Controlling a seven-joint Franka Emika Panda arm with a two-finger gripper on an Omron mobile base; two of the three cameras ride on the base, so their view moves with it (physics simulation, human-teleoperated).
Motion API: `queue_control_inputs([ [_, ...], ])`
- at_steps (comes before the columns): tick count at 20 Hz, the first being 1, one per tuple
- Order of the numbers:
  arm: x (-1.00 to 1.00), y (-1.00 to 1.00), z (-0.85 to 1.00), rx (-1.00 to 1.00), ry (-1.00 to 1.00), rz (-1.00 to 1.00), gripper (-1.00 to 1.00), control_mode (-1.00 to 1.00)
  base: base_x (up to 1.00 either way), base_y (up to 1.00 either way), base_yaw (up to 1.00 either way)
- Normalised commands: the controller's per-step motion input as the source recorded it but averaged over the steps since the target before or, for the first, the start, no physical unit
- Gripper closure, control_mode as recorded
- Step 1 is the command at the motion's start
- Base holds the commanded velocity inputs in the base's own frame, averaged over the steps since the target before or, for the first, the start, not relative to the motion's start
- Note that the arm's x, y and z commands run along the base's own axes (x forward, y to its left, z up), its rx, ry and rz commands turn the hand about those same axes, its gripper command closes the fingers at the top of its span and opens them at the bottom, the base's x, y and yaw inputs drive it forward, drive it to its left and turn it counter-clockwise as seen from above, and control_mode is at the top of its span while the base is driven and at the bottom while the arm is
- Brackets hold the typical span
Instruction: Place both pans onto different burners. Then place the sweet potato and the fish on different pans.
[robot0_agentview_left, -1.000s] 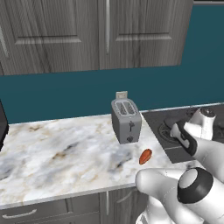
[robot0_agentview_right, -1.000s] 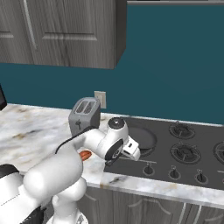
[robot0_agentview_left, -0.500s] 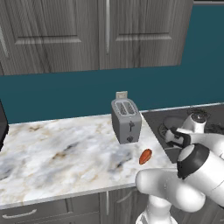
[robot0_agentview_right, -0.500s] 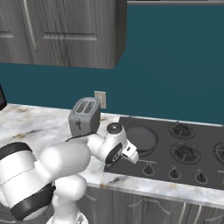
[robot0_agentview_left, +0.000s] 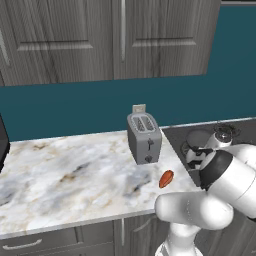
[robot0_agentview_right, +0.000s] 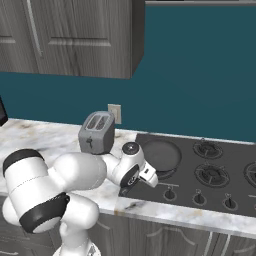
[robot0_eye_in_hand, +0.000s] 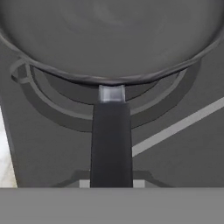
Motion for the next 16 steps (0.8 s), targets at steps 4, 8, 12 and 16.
queue_control_inputs([
  [4, -0.17, 0.02, 0.01, 0.02, 0.0, 0.0, 1.0, -1.0, 0.0, 0.0, 0.0],
  [8, -0.47, 0.15, 0.03, 0.0, 0.0, 0.0, 1.0, -1.0, 0.0, 0.0, 0.0],
  [12, -0.12, 0.29, 0.0, 0.0, 0.01, 0.0, 1.0, -1.0, 0.0, 0.0, 0.0],
  [16, 0.29, 0.29, -0.12, 0.0, 0.08, 0.0, 1.0, -1.0, 0.0, 0.0, 0.0],
])
